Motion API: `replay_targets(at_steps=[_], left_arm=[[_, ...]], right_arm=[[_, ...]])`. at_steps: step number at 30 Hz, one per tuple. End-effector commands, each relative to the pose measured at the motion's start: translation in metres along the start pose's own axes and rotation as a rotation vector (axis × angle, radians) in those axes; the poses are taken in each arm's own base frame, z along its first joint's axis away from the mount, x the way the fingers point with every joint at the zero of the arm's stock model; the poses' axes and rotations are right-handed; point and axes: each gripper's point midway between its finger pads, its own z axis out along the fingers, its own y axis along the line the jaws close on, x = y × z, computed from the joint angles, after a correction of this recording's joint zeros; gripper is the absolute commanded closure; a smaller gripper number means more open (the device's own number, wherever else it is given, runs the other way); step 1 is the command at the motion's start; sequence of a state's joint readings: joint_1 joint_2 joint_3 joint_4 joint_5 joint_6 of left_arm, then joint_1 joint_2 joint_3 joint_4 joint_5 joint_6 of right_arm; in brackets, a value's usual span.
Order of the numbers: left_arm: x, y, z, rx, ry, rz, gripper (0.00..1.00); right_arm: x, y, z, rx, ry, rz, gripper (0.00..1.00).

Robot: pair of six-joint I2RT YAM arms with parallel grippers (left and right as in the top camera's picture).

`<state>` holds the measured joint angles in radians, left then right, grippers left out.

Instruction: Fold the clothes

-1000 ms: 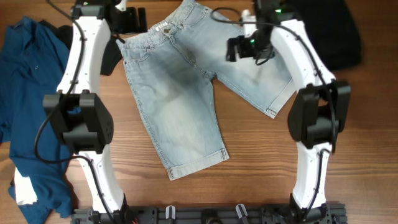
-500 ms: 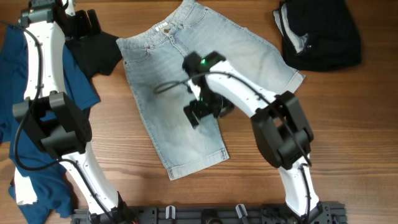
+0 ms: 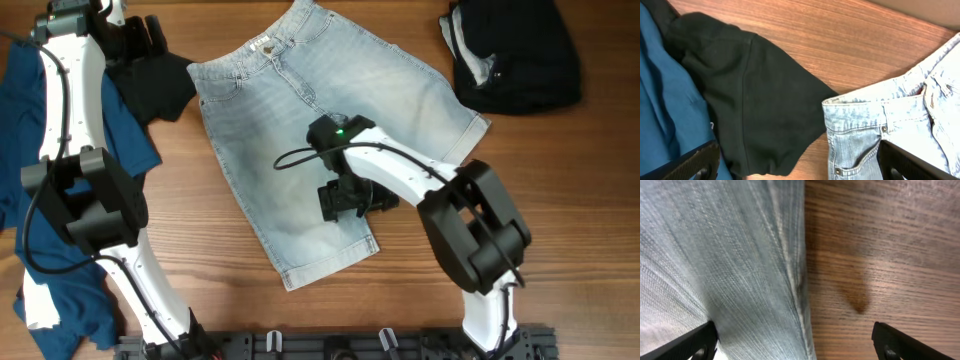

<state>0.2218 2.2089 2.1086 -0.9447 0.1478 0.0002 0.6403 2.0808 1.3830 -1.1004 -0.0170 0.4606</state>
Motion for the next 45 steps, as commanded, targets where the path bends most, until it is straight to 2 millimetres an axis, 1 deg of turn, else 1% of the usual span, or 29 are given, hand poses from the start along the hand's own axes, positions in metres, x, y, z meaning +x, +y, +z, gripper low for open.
replay_targets(at_steps=[1,5,8,10,13,14,16,18,19,20,21,22,25,26,28,29,30,31,32,33,36,38,39,41,43,45], left_arm=[[0.016,-0.014,0.012,0.035,0.056,0.031,0.00],[0.043,-0.024,0.030,0.041,0.140,0.043,0.00],[0.076,-0.026,0.050,0.039,0.241,0.042,0.00],[0.093,-0.024,0.062,0.036,0.288,0.037,0.00],[0.114,-0.020,0.076,0.033,0.329,0.031,0.00],[0.119,-0.021,0.080,0.044,0.335,0.029,0.00],[0.125,-0.030,0.086,0.094,0.334,0.031,0.00],[0.127,-0.036,0.093,0.111,0.321,0.041,0.00],[0.128,-0.039,0.097,0.115,0.310,0.049,0.00],[0.129,-0.042,0.100,0.119,0.302,0.057,0.00],[0.130,-0.049,0.105,0.125,0.287,0.072,0.00],[0.130,-0.053,0.108,0.130,0.276,0.084,0.00],[0.129,-0.071,0.116,0.147,0.236,0.093,0.00],[0.127,-0.078,0.117,0.152,0.223,0.095,0.00],[0.124,-0.089,0.119,0.163,0.204,0.102,0.00],[0.124,-0.093,0.119,0.164,0.203,0.107,0.06],[0.127,-0.096,0.119,0.165,0.210,0.113,0.18],[0.131,-0.096,0.118,0.162,0.225,0.114,0.36],[0.135,-0.094,0.117,0.155,0.243,0.110,0.67],[0.139,-0.091,0.116,0.145,0.263,0.100,0.96],[0.146,-0.073,0.112,0.111,0.307,0.016,0.96],[0.153,-0.057,0.103,0.083,0.358,-0.058,0.96],[0.161,-0.047,0.096,0.068,0.399,-0.087,0.96],[0.186,-0.027,0.076,0.025,0.526,-0.141,0.96],[0.217,-0.001,0.052,-0.055,0.681,-0.193,0.96],[0.230,0.012,0.039,-0.106,0.747,-0.209,0.96]], right_arm=[[0.013,-0.088,0.063,0.251,0.126,0.174,0.00],[0.005,-0.108,0.067,0.145,0.157,0.241,0.00],[-0.003,-0.119,0.071,0.034,0.162,0.288,0.00],[-0.008,-0.125,0.072,-0.027,0.159,0.311,0.00],[-0.014,-0.134,0.067,-0.097,0.144,0.322,0.00],[-0.016,-0.136,0.061,-0.114,0.125,0.314,0.00],[-0.026,-0.125,0.036,-0.214,0.057,0.229,0.00],[-0.037,-0.119,0.005,-0.275,-0.037,0.180,0.00],[-0.043,-0.120,-0.016,-0.282,-0.100,0.176,0.00],[-0.046,-0.122,-0.032,-0.287,-0.149,0.171,0.00],[-0.047,-0.124,-0.055,-0.291,-0.210,0.166,0.00],[-0.047,-0.125,-0.072,-0.294,-0.259,0.159,0.00],[-0.039,-0.129,-0.114,-0.300,-0.379,0.143,0.00],[-0.036,-0.130,-0.124,-0.301,-0.410,0.139,0.00],[-0.030,-0.131,-0.139,-0.304,-0.450,0.137,0.00],[-0.028,-0.132,-0.144,-0.304,-0.465,0.136,0.00],[-0.026,-0.132,-0.148,-0.305,-0.477,0.135,0.00],[-0.025,-0.132,-0.151,-0.305,-0.484,0.135,0.00],[-0.024,-0.132,-0.151,-0.305,-0.483,0.135,0.00],[-0.023,-0.132,-0.151,-0.306,-0.480,0.136,0.00],[-0.022,-0.132,-0.149,-0.307,-0.471,0.139,0.01],[-0.019,-0.128,-0.149,-0.326,-0.458,0.135,0.01],[-0.018,-0.127,-0.149,-0.334,-0.450,0.140,0.01],[-0.016,-0.127,-0.148,-0.343,-0.436,0.172,0.01],[-0.018,-0.126,-0.148,-0.353,-0.437,0.210,0.01],[-0.020,-0.127,-0.149,-0.354,-0.446,0.211,0.02]])
